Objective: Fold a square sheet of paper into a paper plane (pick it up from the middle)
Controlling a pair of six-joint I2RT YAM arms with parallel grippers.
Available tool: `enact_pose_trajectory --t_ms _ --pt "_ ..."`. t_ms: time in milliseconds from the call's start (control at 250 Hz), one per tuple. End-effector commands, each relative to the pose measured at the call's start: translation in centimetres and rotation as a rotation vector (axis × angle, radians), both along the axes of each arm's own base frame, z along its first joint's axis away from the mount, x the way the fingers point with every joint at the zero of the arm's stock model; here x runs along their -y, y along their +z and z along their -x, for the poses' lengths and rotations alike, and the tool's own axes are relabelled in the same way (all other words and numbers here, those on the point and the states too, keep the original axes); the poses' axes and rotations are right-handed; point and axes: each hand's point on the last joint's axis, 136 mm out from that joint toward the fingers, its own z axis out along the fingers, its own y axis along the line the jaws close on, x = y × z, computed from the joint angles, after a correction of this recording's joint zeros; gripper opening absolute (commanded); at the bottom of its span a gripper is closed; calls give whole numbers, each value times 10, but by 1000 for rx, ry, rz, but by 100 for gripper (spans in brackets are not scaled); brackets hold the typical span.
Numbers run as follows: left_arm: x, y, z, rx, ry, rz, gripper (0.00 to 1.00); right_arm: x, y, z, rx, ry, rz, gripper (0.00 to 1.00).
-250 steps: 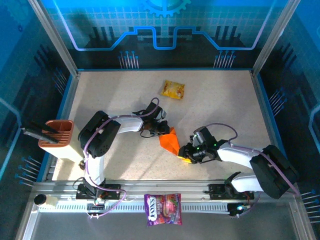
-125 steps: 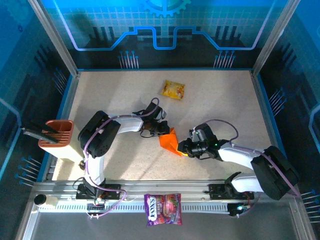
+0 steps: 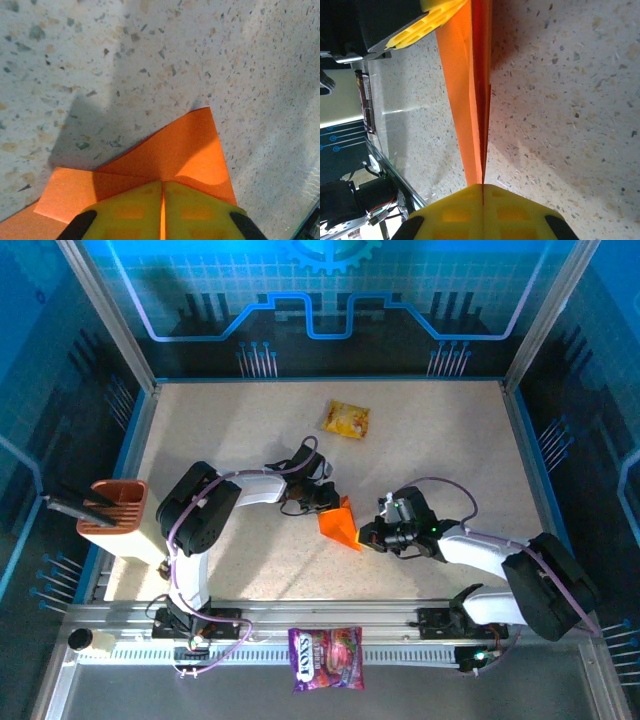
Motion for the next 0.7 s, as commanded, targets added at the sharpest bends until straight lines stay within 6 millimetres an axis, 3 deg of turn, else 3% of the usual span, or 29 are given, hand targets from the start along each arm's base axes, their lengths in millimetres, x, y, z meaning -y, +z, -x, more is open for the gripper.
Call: enact_pose_trajectory --t_ms 0,308,463,695 --pt "-1 6 2 -40 18 14 15 -1 9 5 39 57 -33 2" --pt "-8 72 -9 97 163 56 34 23 19 0 192 193 202 2" --pt "-9 91 -7 129 226 60 34 24 32 -2 291 227 255 2" --pt "-13 111 5 179 268 67 33 45 38 -6 402 260 566 3"
